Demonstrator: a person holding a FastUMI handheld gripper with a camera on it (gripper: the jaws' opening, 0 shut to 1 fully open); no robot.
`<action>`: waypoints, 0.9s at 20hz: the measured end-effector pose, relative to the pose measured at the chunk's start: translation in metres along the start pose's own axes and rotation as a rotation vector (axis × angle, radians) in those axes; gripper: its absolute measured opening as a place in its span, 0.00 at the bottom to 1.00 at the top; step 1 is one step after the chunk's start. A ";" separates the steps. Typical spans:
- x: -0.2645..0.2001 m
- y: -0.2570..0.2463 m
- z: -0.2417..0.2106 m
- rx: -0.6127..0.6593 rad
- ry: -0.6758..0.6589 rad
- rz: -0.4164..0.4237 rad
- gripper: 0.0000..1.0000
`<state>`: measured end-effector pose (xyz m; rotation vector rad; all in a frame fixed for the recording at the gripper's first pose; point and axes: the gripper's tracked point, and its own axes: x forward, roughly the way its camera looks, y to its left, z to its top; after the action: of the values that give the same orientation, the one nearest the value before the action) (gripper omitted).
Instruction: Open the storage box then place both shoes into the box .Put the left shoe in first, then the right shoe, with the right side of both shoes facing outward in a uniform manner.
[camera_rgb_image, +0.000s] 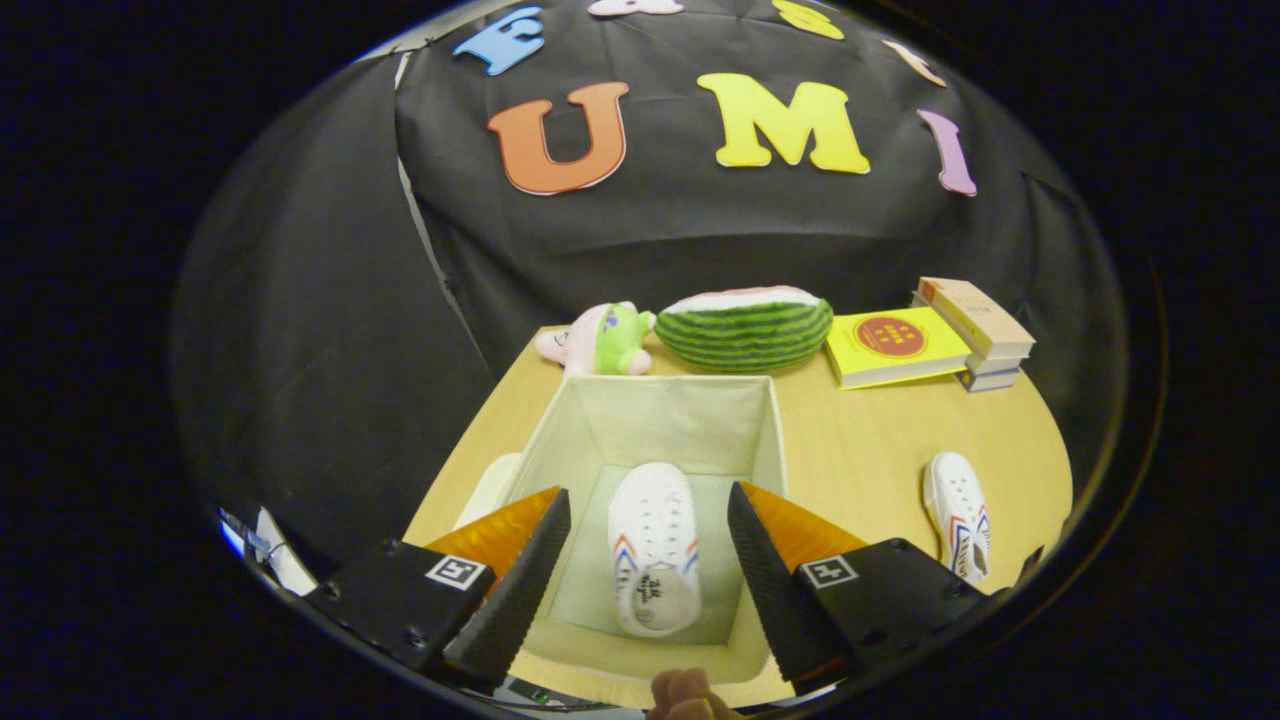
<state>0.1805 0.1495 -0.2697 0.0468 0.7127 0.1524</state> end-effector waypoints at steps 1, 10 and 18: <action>-0.009 -0.016 0.005 -0.001 -0.013 -0.022 0.99; -0.063 -0.166 0.012 0.017 -0.050 -0.174 0.99; -0.054 -0.293 -0.031 0.056 0.080 -0.281 0.99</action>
<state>0.1562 -0.1490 -0.2859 -0.0059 0.7958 -0.1354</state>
